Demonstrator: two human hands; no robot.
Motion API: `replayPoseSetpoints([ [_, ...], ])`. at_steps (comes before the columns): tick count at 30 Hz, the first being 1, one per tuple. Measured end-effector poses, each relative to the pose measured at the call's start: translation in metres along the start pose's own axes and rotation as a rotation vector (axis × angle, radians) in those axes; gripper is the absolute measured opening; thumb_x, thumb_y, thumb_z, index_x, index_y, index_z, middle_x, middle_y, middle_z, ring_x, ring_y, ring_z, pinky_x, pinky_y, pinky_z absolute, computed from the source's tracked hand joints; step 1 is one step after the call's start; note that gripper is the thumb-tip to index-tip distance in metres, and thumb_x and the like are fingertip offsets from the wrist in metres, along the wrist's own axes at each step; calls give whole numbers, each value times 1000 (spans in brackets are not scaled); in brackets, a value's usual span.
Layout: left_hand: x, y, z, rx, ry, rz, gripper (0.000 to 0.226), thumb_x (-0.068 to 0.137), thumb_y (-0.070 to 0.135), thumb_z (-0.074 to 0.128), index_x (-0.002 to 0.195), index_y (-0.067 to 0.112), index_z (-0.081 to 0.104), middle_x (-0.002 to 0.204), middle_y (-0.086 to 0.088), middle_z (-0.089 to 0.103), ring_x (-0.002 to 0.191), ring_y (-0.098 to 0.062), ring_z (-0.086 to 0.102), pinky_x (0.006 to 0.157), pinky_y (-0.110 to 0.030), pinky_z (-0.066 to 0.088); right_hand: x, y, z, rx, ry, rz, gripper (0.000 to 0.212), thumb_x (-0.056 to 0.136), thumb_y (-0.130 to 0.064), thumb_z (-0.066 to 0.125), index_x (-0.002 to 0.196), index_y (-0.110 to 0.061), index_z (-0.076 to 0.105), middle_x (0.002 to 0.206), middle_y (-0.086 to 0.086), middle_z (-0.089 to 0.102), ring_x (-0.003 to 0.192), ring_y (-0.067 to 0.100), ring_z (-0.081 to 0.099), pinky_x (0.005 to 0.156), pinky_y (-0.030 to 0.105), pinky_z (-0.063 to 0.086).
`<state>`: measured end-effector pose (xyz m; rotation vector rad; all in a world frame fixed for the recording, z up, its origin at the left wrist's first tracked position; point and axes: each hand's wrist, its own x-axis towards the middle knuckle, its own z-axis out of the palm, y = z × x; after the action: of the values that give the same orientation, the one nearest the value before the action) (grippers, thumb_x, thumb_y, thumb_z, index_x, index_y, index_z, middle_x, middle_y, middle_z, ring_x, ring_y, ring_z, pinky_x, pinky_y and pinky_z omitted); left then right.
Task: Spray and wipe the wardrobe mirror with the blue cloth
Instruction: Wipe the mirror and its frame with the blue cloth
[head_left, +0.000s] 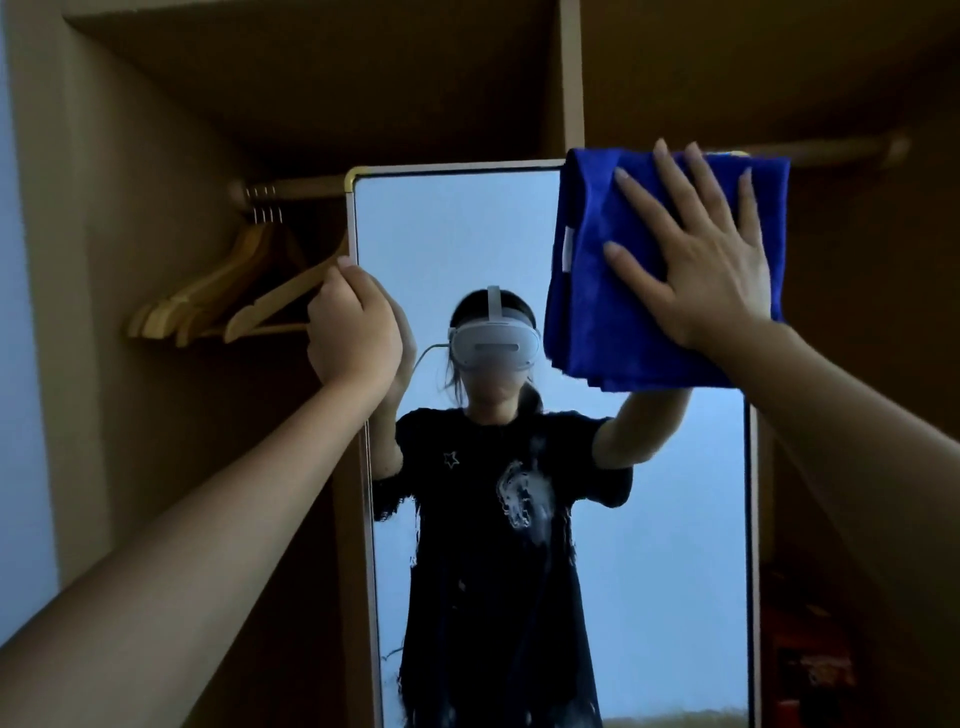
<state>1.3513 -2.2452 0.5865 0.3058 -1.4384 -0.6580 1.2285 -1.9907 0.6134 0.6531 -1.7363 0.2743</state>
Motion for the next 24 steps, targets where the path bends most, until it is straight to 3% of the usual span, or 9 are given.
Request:
replayPoseSetpoints([
  [10,-7,1,-4,-24,-40,-25,37,106,30,23,85,12,48,70,7,49,61,1,47,54,-10,35,-20,-11,4,59,25,55,64,97,-66,21,154,-41,5,164,-6,0,151,18,-6,121,52,-5],
  [13,-10,1,-9,1,-59,7,38,106,31,24,93,11,53,88,-3,60,79,-15,57,69,-23,37,-47,-19,10,52,6,71,65,96,-65,21,154,-41,6,164,-5,2,151,19,-4,120,52,-5],
  [16,-13,-4,-13,28,-69,30,42,105,31,24,112,7,58,111,-12,65,104,-27,61,77,-25,37,-76,-26,17,50,-7,94,65,96,-63,22,154,-39,11,164,-3,6,151,21,0,121,51,-6],
  [24,-21,-4,-17,46,-35,28,42,106,27,25,109,3,59,109,-14,67,103,-29,62,72,-19,34,-125,-43,32,33,-17,121,65,95,-63,24,154,-38,13,164,-4,6,151,20,0,120,53,-3],
])
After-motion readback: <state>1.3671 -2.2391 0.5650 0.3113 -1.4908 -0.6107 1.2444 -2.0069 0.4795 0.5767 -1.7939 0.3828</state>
